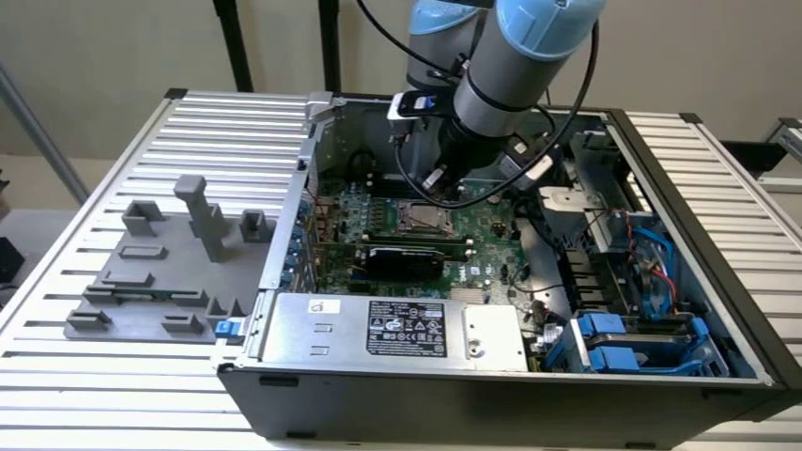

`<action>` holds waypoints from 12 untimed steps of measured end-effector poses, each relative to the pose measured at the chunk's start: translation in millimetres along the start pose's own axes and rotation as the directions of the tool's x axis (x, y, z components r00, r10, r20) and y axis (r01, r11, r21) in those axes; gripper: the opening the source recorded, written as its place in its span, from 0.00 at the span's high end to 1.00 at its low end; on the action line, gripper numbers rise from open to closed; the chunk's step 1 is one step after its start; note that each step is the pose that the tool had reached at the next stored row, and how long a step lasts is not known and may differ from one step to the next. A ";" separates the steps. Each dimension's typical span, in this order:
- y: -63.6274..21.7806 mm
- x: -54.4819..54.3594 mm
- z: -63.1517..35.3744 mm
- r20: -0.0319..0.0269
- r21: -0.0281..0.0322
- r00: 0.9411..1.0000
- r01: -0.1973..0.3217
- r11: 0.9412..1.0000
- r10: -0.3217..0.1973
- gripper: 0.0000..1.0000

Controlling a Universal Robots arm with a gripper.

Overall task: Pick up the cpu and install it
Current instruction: 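Install the second cpu locking lever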

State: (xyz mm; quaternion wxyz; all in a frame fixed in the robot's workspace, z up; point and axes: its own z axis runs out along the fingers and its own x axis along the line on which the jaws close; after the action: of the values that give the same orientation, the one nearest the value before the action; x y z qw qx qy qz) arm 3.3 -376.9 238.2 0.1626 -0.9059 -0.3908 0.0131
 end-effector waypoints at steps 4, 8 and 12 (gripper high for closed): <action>3.7 -9.2 -9.9 0.000 0.000 1.000 0.000 1.000 0.000 0.89; 5.8 -18.9 -15.0 0.001 -0.001 1.000 0.000 1.000 0.000 0.89; 3.5 -30.9 -15.6 0.003 -0.003 1.000 -0.001 1.000 0.001 0.89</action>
State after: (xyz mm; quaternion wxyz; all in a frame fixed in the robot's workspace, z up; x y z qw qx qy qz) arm -13.3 -405.6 248.7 0.1609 -0.9062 -0.3907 0.0138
